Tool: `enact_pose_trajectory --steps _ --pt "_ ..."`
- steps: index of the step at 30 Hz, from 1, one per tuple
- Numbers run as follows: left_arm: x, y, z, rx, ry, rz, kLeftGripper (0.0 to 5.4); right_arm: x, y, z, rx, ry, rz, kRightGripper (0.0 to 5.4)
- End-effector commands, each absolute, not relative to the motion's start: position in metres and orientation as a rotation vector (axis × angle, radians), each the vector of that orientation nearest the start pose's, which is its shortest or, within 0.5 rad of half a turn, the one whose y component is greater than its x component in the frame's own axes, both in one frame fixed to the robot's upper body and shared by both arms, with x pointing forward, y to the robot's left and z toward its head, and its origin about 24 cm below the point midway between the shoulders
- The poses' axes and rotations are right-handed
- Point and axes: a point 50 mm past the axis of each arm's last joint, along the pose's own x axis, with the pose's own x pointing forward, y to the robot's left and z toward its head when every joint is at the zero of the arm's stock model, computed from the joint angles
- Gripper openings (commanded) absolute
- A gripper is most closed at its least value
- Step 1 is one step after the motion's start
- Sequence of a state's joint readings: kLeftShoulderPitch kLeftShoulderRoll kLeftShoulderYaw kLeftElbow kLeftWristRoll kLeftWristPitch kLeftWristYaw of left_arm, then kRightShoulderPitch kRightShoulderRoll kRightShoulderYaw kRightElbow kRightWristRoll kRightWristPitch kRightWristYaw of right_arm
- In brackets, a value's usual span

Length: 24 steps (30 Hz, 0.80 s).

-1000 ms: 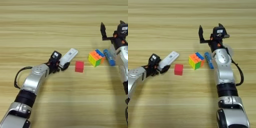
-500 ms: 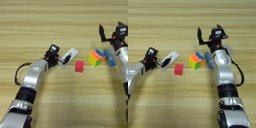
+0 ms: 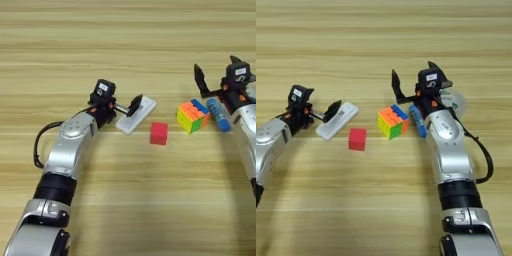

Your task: Move the objects on the table

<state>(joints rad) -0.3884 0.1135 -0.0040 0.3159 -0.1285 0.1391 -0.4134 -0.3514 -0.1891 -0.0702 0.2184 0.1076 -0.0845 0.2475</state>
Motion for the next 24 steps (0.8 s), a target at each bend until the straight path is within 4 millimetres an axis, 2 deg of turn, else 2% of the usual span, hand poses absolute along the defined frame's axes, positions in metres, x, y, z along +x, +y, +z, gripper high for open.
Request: enact_pose_trajectory --steps 1,7,17,24 --pt "0.33 0.135 0.077 -0.054 0.005 -0.399 5.38 0.31 -0.17 0.097 -0.106 -0.179 0.286 5.4" --pt "0.336 0.143 0.08 -0.087 -0.021 -0.31 5.38 0.303 -0.168 0.09 -0.097 -0.146 0.346 5.4" --pt "0.337 0.143 0.078 -0.093 -0.016 -0.301 5.38 0.295 -0.161 0.078 -0.068 -0.08 0.445 5.4" --pt "0.336 0.144 0.077 -0.093 -0.015 -0.298 5.38 0.295 -0.161 0.058 -0.101 0.007 0.468 5.4"
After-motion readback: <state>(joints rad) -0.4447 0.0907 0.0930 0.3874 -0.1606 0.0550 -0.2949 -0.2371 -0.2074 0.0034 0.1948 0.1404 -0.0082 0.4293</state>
